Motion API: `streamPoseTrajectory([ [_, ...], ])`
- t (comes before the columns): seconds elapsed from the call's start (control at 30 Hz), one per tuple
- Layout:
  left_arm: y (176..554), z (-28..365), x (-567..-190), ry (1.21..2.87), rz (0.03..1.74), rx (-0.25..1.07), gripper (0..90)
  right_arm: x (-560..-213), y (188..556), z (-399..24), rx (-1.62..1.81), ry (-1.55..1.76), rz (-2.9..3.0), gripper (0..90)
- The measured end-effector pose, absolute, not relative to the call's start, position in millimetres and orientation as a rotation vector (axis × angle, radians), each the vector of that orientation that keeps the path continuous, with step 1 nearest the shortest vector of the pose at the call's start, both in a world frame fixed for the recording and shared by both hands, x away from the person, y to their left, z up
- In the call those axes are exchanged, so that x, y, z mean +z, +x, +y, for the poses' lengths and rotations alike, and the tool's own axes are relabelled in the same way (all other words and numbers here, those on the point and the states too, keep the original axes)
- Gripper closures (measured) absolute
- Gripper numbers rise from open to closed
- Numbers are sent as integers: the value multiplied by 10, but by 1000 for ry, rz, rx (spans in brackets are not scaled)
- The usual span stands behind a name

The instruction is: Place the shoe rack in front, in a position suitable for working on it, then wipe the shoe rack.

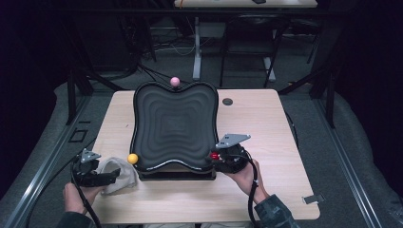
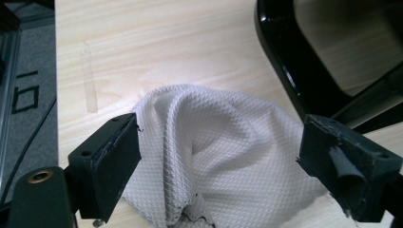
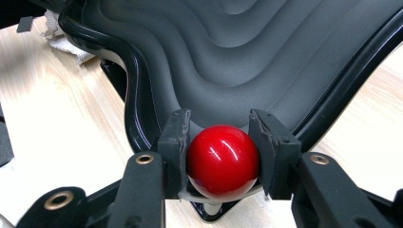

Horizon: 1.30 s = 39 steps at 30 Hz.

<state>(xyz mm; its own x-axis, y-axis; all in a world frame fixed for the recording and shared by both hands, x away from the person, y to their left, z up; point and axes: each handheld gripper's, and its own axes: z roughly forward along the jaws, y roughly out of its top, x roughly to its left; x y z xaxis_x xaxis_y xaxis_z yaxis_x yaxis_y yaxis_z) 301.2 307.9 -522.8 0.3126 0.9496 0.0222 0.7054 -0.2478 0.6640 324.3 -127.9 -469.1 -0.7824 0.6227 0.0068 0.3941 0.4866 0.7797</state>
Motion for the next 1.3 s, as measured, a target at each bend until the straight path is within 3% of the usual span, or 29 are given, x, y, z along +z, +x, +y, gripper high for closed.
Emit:
streamPoseTrajectory([
  [0.47, 3195, 2990, -5531, 2155, 1523, 551, 168, -4714, 3253, -1277, 1189, 868, 2465, 595],
  [0.73, 3254, 3054, -5653, 2167, 1563, 509, 234, -4715, 3254, -1277, 1184, 868, 2465, 596],
  [0.83, 3252, 3053, -5649, 2153, 1555, 498, 316, -4721, 3251, -1281, 1194, 869, 2463, 596],
  [0.87, 3247, 3048, -5649, 2149, 1548, 498, 382, -4723, 3249, -1281, 1194, 869, 2460, 596],
  [0.97, 3230, 3028, -5640, 2147, 1538, 485, 440, -4725, 3249, -1280, 1195, 869, 2457, 596],
  [1.07, 3229, 3018, -5630, 2162, 1513, 485, 593, -4727, 3254, -1288, 1195, 860, 2461, 596],
  [1.1, 3228, 3020, -5634, 2158, 1513, 499, 593, -4727, 3254, -1288, 1195, 860, 2461, 596],
  [1.3, 3231, 3066, -5622, 2162, 1509, 499, 796, -4733, 3262, -1292, 1216, 849, 2470, 597],
])
